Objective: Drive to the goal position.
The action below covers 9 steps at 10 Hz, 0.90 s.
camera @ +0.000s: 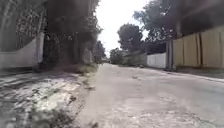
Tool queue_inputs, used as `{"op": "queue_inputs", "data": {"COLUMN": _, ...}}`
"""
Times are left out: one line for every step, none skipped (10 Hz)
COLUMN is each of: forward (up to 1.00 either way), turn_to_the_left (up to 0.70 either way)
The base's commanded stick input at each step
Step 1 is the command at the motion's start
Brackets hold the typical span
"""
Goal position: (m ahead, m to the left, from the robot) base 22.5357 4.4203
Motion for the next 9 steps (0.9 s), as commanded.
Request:
{"op": "queue_inputs", "data": {"forward": 1.00, "turn_to_the_left": 0.00}}
{"op": "queue_inputs", "data": {"forward": 1.00, "turn_to_the_left": 0.00}}
{"op": "queue_inputs", "data": {"forward": 1.00, "turn_to_the_left": 0.00}}
{"op": "queue_inputs", "data": {"forward": 1.00, "turn_to_the_left": 0.00}}
{"op": "queue_inputs", "data": {"forward": 1.00, "turn_to_the_left": 0.00}}
{"op": "queue_inputs", "data": {"forward": 1.00, "turn_to_the_left": 0.00}}
{"op": "queue_inputs", "data": {"forward": 1.00, "turn_to_the_left": 0.00}}
{"op": "queue_inputs", "data": {"forward": 1.00, "turn_to_the_left": -0.09}}
{"op": "queue_inputs", "data": {"forward": 1.00, "turn_to_the_left": -0.23}}
